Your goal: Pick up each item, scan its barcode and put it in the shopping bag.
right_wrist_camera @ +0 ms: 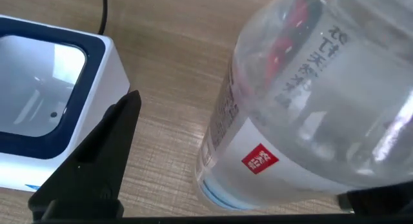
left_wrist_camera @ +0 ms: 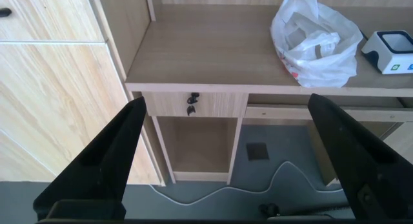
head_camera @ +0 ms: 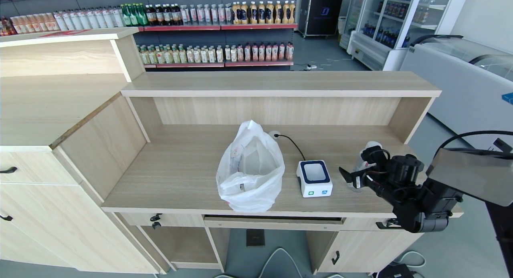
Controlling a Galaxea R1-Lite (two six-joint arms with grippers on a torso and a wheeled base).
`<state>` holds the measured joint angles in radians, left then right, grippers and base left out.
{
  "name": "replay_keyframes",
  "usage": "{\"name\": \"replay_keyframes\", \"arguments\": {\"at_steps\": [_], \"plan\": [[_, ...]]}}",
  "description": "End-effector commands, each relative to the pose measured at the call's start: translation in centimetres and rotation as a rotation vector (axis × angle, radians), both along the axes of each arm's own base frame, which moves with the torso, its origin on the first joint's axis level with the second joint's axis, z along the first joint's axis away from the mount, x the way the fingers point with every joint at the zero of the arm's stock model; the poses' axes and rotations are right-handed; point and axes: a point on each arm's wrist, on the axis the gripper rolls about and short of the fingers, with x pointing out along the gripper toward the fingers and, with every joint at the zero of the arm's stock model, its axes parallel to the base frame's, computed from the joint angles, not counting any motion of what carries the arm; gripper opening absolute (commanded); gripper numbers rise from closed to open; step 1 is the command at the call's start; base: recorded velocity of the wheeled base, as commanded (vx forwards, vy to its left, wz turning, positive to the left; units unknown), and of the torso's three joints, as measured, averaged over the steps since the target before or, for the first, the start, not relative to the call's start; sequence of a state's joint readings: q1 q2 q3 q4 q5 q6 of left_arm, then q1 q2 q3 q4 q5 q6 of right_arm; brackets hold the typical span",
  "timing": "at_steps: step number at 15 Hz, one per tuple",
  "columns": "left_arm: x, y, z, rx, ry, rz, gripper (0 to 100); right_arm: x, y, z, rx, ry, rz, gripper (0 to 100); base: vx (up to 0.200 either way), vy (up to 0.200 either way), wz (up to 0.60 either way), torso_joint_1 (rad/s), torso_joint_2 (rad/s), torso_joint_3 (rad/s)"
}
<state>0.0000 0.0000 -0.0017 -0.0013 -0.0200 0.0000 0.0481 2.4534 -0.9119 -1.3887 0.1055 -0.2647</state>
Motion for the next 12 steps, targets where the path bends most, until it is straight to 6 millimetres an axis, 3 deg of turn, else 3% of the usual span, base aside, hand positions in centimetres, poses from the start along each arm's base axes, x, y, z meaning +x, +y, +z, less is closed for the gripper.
{"name": "replay_keyframes", "arguments": {"at_steps": [1, 7, 8, 12], "plan": [[0.0, 0.0, 0.0, 0.0, 0.0, 0.0, 100, 0.4, 0.2, -0.5, 0.0, 0.001, 0.006, 100, 0.0, 0.0, 0.0, 0.0, 0.0, 0.0], [0.0, 0.0, 0.0, 0.0, 0.0, 0.0, 100, 0.5, -0.1, -0.5, 0.032, -0.004, -0.003, 100, 0.0, 0.0, 0.0, 0.0, 0.0, 0.0], [0.0, 0.0, 0.0, 0.0, 0.0, 0.0, 100, 0.6, -0.4, -0.3, 0.035, -0.013, -0.011, 0, 0.0, 0.0, 0.0, 0.0, 0.0, 0.0], [0.0, 0.0, 0.0, 0.0, 0.001, 0.0, 100, 1.0, -1.3, -0.1, 0.032, -0.029, -0.035, 0, 0.0, 0.0, 0.0, 0.0, 0.0, 0.0]]}}
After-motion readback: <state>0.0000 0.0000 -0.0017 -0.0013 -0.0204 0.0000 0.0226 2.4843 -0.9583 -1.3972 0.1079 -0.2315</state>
